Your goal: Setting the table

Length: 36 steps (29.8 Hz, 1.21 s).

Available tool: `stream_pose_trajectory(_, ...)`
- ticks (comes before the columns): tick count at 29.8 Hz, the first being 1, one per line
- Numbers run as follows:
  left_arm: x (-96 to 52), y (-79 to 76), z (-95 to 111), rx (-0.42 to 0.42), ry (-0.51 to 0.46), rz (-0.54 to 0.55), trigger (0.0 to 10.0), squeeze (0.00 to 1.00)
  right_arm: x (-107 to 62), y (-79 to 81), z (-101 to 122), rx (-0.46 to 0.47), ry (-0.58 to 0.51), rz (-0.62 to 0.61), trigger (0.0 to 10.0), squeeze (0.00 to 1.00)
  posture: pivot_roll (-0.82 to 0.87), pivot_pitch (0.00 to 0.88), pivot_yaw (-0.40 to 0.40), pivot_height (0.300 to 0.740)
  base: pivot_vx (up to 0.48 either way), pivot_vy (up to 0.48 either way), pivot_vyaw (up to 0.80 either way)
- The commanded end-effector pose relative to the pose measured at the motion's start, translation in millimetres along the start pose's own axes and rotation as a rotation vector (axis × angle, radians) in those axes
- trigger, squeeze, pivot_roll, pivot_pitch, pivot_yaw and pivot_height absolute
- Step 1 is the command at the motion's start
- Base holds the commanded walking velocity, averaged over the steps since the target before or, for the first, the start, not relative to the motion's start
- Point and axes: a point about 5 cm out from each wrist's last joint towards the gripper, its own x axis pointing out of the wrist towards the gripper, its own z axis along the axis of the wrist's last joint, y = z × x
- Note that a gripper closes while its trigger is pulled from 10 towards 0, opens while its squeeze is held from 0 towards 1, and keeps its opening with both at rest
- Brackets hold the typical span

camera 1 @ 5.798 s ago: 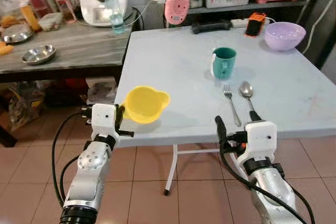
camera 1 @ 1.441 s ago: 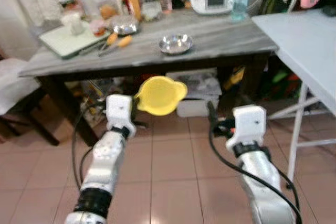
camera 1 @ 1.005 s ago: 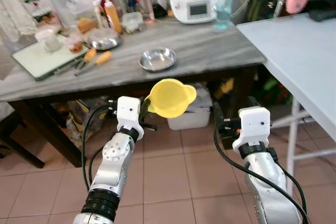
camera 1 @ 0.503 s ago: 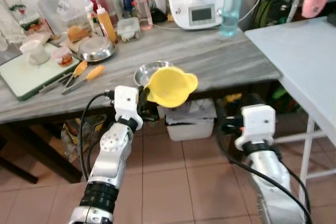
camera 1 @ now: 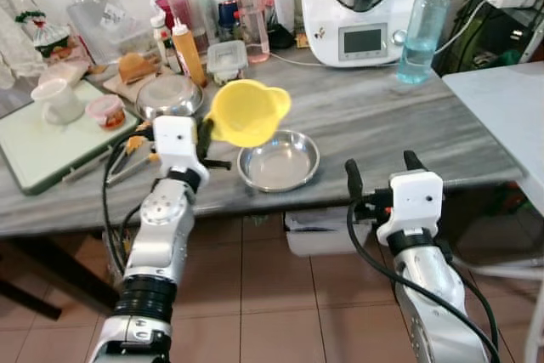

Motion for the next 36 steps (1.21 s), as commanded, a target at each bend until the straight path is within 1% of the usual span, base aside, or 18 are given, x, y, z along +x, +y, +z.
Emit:
stream_pose_trajectory(1,-0.2,9.5,4.2,0.006,-0.002,0.031,10.0,0.00,0.7,3.0,5.0,0.009,-0.014,0.010,10.0,0.00,-0.10,0.027,0.118,0.740,0.000,0.000,0.00)
stream_pose_trajectory(14,-1.1,8.8,3.3,0.003,0.025,0.027,10.0,0.00,-2.4,4.3,3.8,0.005,-0.003,0.017,10.0,0.00,-0.10,0.035,0.119,0.740,0.000,0.000,0.00)
stream_pose_trajectory(17,1.1,9.6,2.5,0.007,0.041,0.028,10.0,0.00,-2.6,4.8,3.9,0.004,-0.003,0.019,10.0,0.00,-0.10,0.035,0.119,0.740,0.000,0.000,0.00)
stream_pose_trajectory(19,5.5,11.4,2.4,-0.007,0.060,0.037,10.0,0.00,-3.3,5.9,4.6,0.001,-0.004,0.026,10.0,0.00,-0.10,0.033,0.119,0.740,0.000,0.000,0.00)
stream_pose_trajectory(22,9.2,11.2,2.4,-0.003,0.072,0.039,10.0,0.00,-4.1,6.0,4.5,-0.002,-0.004,0.029,10.0,0.00,-0.10,0.034,0.119,0.740,0.000,0.000,0.00)
stream_pose_trajectory(25,15.1,6.3,-0.1,-0.016,0.110,0.018,10.0,0.00,-6.0,6.1,3.7,-0.008,0.002,0.032,10.0,0.00,-0.11,0.036,0.121,0.740,0.000,0.000,0.00)
stream_pose_trajectory(31,19.2,1.3,9.9,-0.043,0.066,-0.028,10.0,0.00,-9.2,4.2,3.4,-0.019,0.004,0.024,10.0,0.00,-0.12,0.039,0.133,0.740,0.000,0.000,0.00)
stream_pose_trajectory(36,16.4,-0.4,6.9,-0.050,0.073,-0.047,10.0,0.00,-10.0,3.7,2.9,-0.017,0.007,0.013,10.0,0.00,-0.12,0.039,0.138,0.740,0.000,0.000,0.00)
